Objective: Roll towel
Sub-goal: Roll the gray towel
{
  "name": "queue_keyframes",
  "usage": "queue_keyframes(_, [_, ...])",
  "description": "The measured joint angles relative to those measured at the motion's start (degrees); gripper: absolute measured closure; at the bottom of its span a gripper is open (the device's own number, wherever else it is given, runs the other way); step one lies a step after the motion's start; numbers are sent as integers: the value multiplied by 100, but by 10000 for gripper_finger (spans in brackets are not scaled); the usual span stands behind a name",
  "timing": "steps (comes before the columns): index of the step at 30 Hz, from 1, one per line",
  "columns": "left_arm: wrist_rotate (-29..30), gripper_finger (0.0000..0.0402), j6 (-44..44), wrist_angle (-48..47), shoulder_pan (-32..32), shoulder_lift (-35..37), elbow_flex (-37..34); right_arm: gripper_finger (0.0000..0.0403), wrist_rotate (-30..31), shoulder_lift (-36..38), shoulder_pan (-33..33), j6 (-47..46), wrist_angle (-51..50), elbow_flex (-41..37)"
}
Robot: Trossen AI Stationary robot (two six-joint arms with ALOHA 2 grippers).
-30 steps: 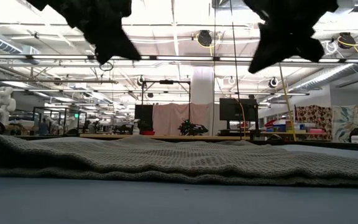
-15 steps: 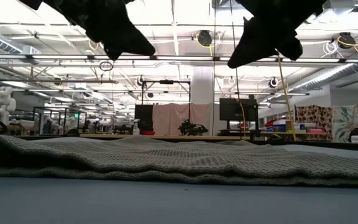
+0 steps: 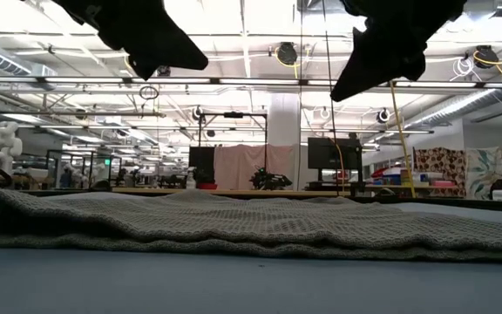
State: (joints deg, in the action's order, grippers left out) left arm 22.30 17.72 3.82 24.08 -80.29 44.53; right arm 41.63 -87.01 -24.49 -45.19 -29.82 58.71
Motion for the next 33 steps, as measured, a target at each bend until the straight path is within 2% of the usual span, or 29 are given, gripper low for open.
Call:
queue_keyframes(4, [301,388,-54,39,-65,0,0,394,-16,0,0,199,-46,-1])
queue_keyframes(10, [315,387,-5,55,-164,0,0,394,-703,-1,0,1223,-43,1])
queue_keyframes(16, [342,344,40,67,-195,0,0,394,-1198,-2,0,2089,-43,1])
queue_keyframes(19, [345,318,-22,157,-194,0,0,394,-1881,54,4,2288,-72,0])
queue_keyframes(22, [348,302,-172,148,-195,0,0,394,-2902,154,-71,2336,-123,1])
queue_keyframes(26, [388,298,-185,155,-195,0,0,392,-3969,162,-384,1888,-109,1])
queue_keyframes(29, [431,298,-156,274,-195,-76,0,376,-4031,92,-785,1673,-103,8])
queue_keyframes(33, [426,297,-153,718,-194,-350,0,332,-3747,88,-1282,1296,-60,6])
